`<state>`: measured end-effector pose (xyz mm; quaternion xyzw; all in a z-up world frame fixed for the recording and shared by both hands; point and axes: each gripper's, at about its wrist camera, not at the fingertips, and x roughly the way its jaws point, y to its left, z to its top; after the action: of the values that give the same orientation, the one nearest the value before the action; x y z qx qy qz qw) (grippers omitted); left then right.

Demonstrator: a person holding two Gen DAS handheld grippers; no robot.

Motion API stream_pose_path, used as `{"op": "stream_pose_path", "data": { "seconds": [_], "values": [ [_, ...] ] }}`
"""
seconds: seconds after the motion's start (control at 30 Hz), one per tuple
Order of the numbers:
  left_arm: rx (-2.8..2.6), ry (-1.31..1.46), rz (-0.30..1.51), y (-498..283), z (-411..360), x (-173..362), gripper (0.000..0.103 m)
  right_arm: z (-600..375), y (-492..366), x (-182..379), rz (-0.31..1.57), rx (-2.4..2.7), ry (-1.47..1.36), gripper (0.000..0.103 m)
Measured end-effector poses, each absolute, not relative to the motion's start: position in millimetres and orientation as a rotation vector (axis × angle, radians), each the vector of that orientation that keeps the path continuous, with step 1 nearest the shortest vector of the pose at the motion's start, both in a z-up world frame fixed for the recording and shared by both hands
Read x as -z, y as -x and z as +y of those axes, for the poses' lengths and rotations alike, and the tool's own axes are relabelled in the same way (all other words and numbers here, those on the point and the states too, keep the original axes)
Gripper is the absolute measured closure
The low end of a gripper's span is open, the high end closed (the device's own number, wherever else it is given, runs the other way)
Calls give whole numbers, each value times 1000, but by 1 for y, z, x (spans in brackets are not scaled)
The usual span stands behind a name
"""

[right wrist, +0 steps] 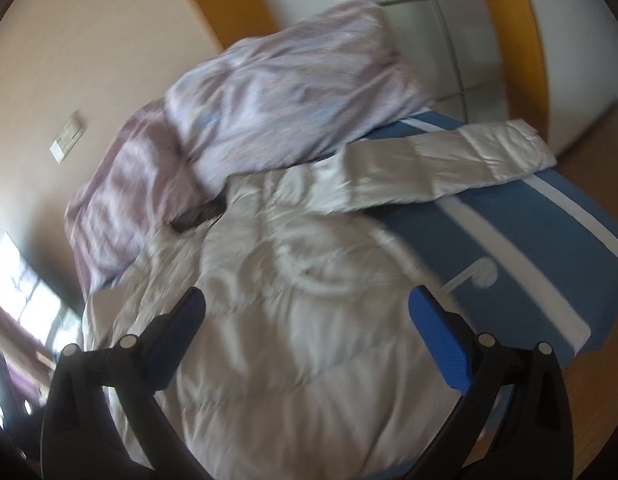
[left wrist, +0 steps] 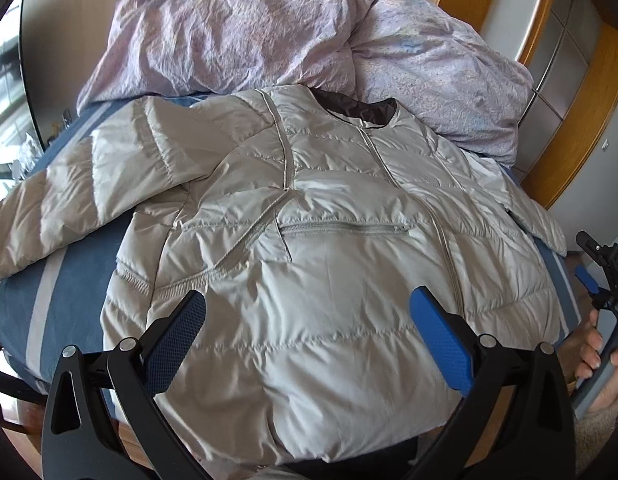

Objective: Fold large clothes
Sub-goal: 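Grasp the jacket sleeve cuff with the right gripper and lift it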

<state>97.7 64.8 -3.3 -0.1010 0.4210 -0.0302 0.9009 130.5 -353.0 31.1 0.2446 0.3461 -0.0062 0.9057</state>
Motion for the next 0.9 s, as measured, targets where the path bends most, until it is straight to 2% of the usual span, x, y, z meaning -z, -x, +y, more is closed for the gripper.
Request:
{"op": "stream_pose_path", "data": {
  "seconds": [0.07, 0.13, 0.3, 0.37, 0.53, 0.77, 0.9],
  "values": [
    [78, 223, 879, -109, 70, 3, 1, -379, -148, -25, 726, 53, -585, 3],
    [91, 224, 881, -120, 73, 1, 1, -407, -166, -13, 753, 86, -692, 9],
    [84, 249, 819, -148, 86, -8, 1, -464, -202, 28, 832, 169, -963, 36],
    [80, 275, 807, -159, 93, -10, 1, -481, -211, 43, 843, 203, -1045, 42],
    [87, 258, 829, -189, 91, -11, 1, -513, -228, 73, 844, 303, -1158, 46],
    [171, 234, 843, -226, 70, -3, 1, -547, -242, 85, 806, 423, -1181, 54],
    [239, 263, 873, -247, 63, 4, 1, -569, -248, 86, 780, 502, -1150, 70]
  ]
}}
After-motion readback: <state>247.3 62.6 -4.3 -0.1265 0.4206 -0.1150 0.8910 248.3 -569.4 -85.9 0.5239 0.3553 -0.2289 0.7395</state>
